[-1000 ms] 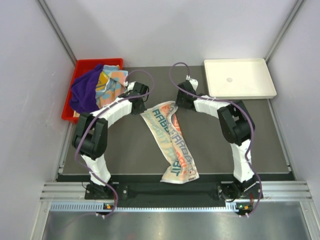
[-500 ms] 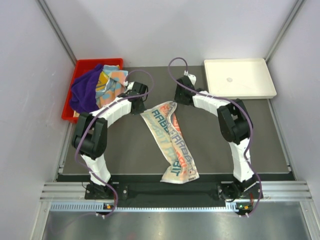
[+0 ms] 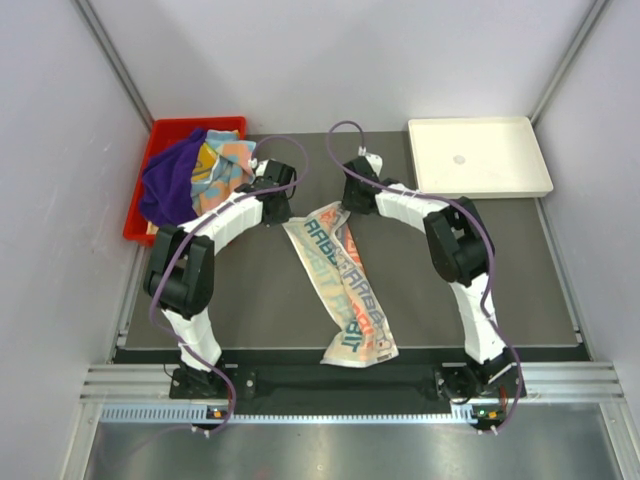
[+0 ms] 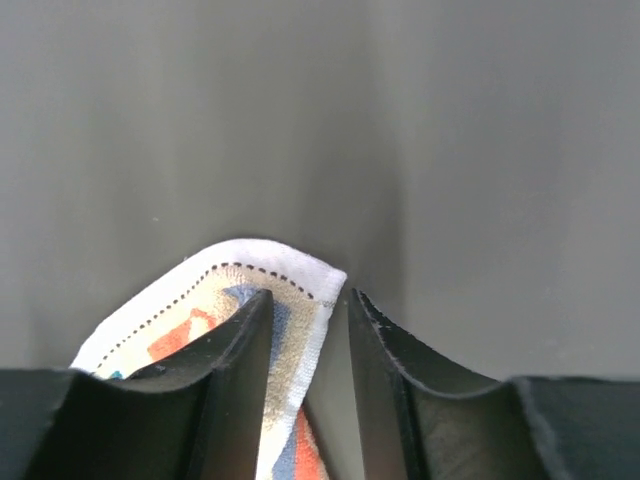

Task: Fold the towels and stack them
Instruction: Flatten out the crumpled towel

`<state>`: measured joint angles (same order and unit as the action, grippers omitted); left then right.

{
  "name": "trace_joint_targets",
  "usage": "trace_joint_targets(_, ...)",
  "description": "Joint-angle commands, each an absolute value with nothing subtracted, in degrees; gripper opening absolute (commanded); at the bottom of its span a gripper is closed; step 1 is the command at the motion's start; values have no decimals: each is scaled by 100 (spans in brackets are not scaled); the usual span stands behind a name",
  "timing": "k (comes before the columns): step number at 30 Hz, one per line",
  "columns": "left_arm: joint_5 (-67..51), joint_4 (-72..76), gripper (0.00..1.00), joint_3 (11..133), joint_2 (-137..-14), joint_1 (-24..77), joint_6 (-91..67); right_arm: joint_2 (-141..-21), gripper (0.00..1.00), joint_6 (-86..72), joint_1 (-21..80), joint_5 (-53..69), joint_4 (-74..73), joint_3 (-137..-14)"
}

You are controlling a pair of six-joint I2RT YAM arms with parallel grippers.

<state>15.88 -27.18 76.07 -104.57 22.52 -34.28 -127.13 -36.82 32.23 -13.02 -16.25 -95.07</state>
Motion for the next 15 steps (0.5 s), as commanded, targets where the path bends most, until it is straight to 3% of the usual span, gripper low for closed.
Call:
trace_joint_targets(1,1573,-2716,0,7866,-10485,2206,-3331,-12858,36,-3858,3296,-1204,-1688,-9729)
trace_joint_targets(9,1529,-2751,0,7919,-10468,2215,-3349,-12894,28,-4139,3287,-941,-1661,-9817)
trace_joint_targets(15,1538,-2742,0,7901,-10441,2215,-3322,-12823,12,-4192,3287,-940,-1459,-9615)
